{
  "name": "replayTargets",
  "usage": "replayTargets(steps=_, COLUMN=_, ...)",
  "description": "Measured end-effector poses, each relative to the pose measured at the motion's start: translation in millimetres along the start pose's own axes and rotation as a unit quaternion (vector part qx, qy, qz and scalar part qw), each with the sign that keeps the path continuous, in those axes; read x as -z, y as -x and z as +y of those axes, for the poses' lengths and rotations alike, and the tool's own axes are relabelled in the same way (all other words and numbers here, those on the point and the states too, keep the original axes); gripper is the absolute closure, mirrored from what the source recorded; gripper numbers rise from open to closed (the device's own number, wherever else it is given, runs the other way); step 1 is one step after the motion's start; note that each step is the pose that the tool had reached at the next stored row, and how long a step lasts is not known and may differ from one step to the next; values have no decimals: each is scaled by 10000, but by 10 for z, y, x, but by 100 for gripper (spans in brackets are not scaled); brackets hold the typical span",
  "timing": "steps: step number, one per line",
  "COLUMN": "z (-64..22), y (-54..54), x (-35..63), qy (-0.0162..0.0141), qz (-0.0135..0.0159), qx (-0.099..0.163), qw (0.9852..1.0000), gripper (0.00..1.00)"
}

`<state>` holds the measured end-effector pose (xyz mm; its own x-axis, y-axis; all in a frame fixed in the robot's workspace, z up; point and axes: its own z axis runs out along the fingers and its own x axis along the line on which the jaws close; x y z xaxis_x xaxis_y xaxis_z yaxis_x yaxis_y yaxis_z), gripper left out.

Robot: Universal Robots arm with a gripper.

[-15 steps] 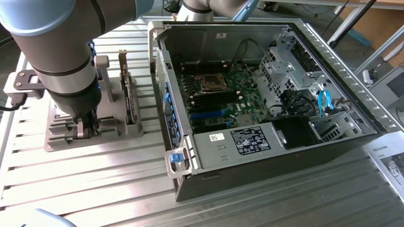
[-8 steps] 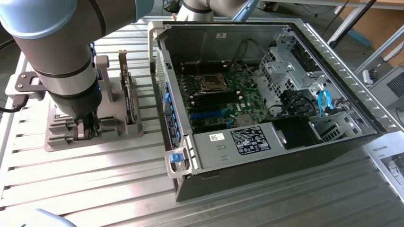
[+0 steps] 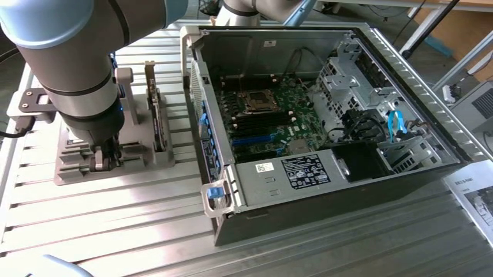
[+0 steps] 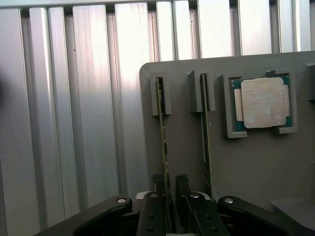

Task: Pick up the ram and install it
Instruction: 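Pick up the ram and move it above insertion slot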

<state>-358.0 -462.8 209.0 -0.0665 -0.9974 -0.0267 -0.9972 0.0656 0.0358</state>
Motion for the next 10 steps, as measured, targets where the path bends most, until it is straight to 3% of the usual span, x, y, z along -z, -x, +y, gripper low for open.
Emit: replayTargets(steps=10, z=0, y=0, x=0, qy=0, qz=0, qx=0, qw=10000, gripper=78)
